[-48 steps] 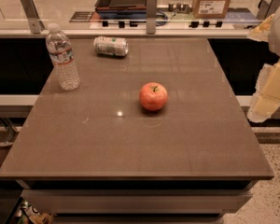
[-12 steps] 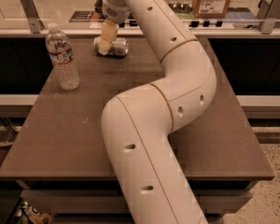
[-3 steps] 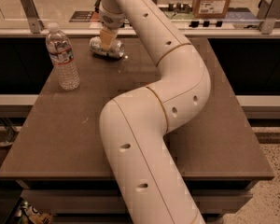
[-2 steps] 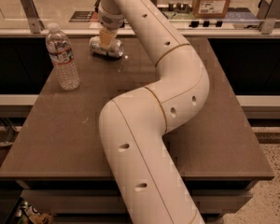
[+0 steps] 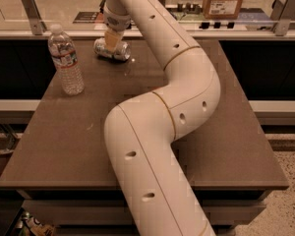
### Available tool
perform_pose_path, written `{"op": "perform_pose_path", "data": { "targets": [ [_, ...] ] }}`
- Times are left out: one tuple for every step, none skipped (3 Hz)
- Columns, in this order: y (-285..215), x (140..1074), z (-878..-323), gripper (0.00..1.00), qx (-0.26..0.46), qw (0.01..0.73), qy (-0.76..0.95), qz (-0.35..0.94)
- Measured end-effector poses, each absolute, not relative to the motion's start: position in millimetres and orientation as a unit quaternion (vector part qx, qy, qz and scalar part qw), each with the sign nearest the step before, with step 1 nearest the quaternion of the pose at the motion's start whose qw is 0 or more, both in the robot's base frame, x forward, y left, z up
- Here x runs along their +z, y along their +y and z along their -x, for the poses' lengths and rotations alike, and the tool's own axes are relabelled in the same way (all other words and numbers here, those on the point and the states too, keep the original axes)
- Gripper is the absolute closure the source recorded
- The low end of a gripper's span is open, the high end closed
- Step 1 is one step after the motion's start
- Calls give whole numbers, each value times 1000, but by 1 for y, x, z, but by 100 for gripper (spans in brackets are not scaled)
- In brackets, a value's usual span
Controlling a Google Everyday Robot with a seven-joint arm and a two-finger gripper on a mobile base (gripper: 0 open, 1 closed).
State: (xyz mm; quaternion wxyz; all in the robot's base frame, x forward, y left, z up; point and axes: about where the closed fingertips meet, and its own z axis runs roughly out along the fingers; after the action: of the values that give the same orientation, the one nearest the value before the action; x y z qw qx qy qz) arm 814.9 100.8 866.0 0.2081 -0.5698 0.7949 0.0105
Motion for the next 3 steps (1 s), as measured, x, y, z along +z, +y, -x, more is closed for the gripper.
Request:
{"op": "perform_pose_path", "data": {
  "targets": [
    [92,886,-820,100,-7,226,803,552],
    [83,910,-821,100,-31,241,811,532],
    [77,929,-817,100,-46,253,817,517]
  ]
}}
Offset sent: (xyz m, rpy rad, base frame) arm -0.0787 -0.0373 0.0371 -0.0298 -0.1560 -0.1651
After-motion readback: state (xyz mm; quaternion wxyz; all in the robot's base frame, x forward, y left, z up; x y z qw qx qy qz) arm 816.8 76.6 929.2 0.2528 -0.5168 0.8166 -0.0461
